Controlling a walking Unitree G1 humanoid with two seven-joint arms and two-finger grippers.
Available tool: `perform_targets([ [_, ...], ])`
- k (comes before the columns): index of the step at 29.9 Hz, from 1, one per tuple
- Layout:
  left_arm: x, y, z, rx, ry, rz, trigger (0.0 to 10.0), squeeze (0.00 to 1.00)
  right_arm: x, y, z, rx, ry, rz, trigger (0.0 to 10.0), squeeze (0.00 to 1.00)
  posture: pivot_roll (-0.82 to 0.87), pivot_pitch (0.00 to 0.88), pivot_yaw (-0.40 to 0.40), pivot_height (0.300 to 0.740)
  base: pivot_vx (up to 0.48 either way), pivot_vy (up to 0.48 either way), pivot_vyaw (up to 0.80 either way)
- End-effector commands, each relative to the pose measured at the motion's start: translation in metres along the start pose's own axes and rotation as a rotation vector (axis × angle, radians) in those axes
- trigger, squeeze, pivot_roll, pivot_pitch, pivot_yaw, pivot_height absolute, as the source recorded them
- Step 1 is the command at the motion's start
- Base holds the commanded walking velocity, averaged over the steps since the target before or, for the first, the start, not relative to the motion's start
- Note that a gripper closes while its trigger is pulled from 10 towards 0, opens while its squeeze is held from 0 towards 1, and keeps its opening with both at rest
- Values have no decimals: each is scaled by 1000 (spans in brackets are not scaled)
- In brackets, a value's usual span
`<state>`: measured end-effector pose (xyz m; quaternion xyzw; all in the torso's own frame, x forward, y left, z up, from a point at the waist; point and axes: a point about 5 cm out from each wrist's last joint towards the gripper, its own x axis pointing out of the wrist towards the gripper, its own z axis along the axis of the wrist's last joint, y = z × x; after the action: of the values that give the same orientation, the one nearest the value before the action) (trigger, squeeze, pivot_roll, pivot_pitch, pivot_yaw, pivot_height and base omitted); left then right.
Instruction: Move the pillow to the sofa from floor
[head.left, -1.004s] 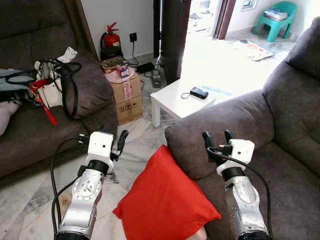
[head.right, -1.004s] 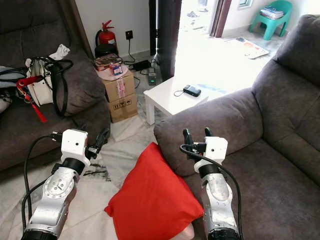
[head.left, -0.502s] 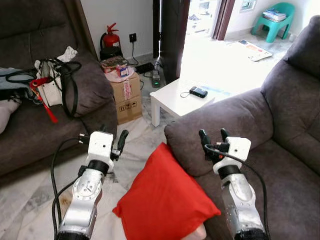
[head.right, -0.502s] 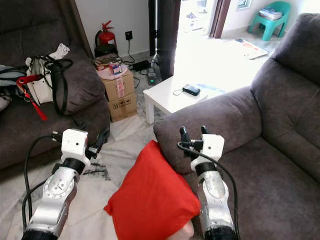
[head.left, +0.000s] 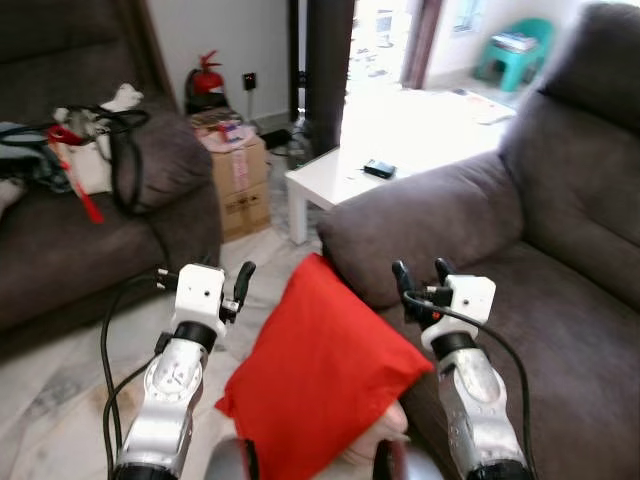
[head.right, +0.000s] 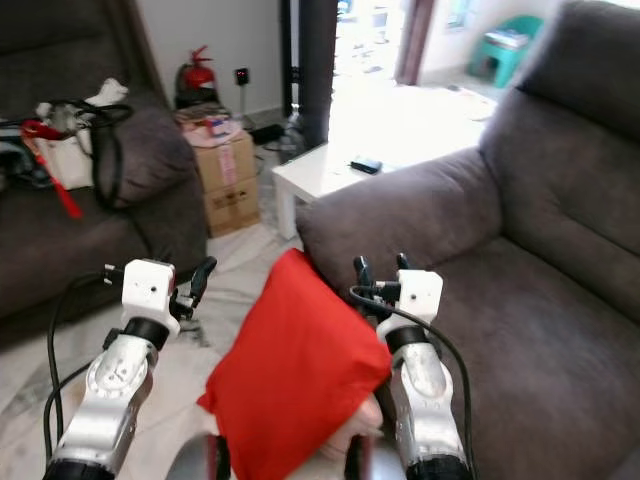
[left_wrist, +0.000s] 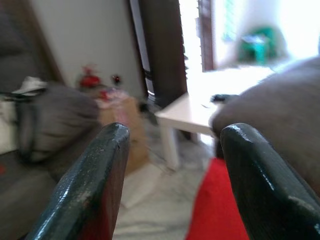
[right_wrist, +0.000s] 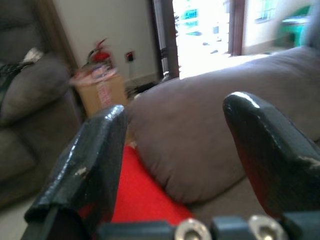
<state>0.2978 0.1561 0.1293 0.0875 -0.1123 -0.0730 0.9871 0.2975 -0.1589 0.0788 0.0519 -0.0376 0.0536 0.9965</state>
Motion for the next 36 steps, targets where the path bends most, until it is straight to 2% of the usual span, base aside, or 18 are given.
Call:
perform_targets([
  [1,-8,5,-11,-17,51,25,10000,0,6,6,4,8,-6,18,10000,0,-1,69,-20,625,0,0,0],
  [8,-8,7,-13,-27,55,41,10000,0,6,4,4,-4,1,16,10000,0,-1,73,-25,625,0,0,0],
  [22,-7,10,-16,-67,75,64,10000,0,10,4,3,34,21,3,10000,0,-1,79,-27,625,0,0,0],
  [27,-7,11,-15,-75,75,71,10000,0,10,6,3,45,23,11,10000,0,-3,82,-26,625,0,0,-731],
  [36,-4,13,-12,-84,59,92,10000,0,10,7,4,44,9,14,10000,0,-3,80,-24,625,0,0,0],
])
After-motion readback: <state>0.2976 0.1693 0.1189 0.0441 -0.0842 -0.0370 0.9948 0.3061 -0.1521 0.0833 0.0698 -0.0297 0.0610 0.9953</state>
